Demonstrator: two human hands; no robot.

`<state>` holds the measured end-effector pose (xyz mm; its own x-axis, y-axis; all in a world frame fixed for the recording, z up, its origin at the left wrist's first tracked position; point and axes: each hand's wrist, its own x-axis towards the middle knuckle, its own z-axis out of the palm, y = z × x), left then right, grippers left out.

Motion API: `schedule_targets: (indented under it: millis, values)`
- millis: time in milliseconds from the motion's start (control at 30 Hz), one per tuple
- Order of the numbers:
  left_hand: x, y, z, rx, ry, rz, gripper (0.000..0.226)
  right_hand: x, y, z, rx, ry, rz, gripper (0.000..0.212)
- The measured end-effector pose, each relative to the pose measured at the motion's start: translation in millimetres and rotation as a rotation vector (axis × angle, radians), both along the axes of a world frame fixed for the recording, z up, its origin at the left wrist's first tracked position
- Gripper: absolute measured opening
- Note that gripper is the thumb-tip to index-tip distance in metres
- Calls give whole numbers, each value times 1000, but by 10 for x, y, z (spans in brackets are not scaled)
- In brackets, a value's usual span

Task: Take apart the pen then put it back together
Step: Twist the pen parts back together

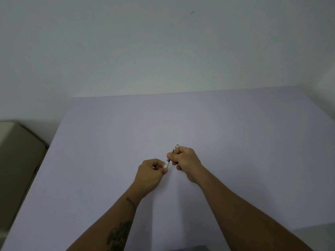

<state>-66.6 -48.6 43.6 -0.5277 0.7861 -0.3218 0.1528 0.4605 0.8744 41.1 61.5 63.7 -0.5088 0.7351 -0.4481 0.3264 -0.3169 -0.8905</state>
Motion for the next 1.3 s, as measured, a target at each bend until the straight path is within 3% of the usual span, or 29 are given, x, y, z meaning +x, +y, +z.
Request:
schedule_targets:
  millis: [200,367,533,600,700,767,900,1000,1100,1300]
  values:
    - [75,19,-22,11,-11,2,8,-23,-50,19,190,-191,53,27]
    - [59,25,-2,27,-63,-6,10,81,19,97,-58,-66,167,14]
    - [-21,77,75,26,-120,-56,14,97,115,126,-187,17,182,19]
    - [-33,105,79,32,-105,-50,13,71,122,138,-132,-14,148,12]
    - [-12,154,60,54,-37,1,7,-26,85,107,-46,-39,24,32]
    - [10,175,37,52,7,18,5,-85,36,87,44,-88,-20,33]
    - [-2,150,-1,29,1,28,5,-78,10,64,178,-217,83,33]
    - [-31,121,0,40,-35,33,6,-60,51,129,-11,-105,125,19]
    - [-31,116,41,48,-91,23,7,-18,137,187,-186,29,134,18]
    - [-32,137,90,44,-191,-38,16,47,220,145,-226,74,121,17]
